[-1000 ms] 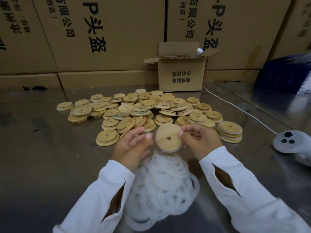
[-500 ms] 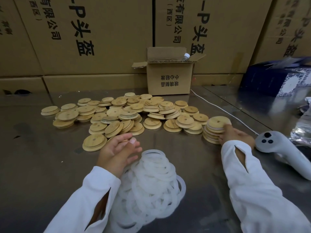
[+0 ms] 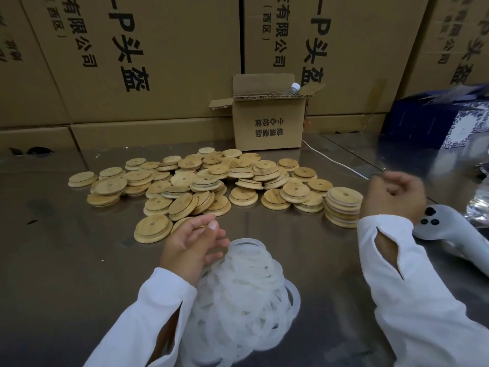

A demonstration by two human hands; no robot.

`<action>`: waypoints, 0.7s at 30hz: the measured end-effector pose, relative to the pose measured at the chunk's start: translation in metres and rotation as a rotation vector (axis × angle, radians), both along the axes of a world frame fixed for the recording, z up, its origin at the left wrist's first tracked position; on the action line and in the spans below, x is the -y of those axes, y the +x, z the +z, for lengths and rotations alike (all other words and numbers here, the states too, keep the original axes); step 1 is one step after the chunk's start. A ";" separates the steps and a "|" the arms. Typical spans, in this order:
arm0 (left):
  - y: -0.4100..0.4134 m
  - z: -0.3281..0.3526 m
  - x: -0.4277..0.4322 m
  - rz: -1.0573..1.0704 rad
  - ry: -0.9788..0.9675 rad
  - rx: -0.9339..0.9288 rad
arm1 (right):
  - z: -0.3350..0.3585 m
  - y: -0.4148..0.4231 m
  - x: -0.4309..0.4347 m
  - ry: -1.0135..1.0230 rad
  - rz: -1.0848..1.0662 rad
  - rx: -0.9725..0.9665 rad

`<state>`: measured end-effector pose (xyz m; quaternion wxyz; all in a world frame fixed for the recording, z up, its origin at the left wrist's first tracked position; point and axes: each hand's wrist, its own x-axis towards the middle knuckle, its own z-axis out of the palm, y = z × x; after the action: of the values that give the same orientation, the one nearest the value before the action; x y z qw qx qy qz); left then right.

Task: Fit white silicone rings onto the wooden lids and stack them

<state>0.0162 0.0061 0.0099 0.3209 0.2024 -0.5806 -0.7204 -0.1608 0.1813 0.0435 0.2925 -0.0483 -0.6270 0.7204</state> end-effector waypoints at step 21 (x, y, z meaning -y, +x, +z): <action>-0.001 0.000 0.002 0.051 0.013 -0.025 | 0.002 -0.025 0.076 1.708 0.254 -0.081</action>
<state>0.0148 0.0037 0.0102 0.3451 0.2105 -0.5665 -0.7181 -0.1860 0.1050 0.0455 0.1680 0.2841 -0.9435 0.0308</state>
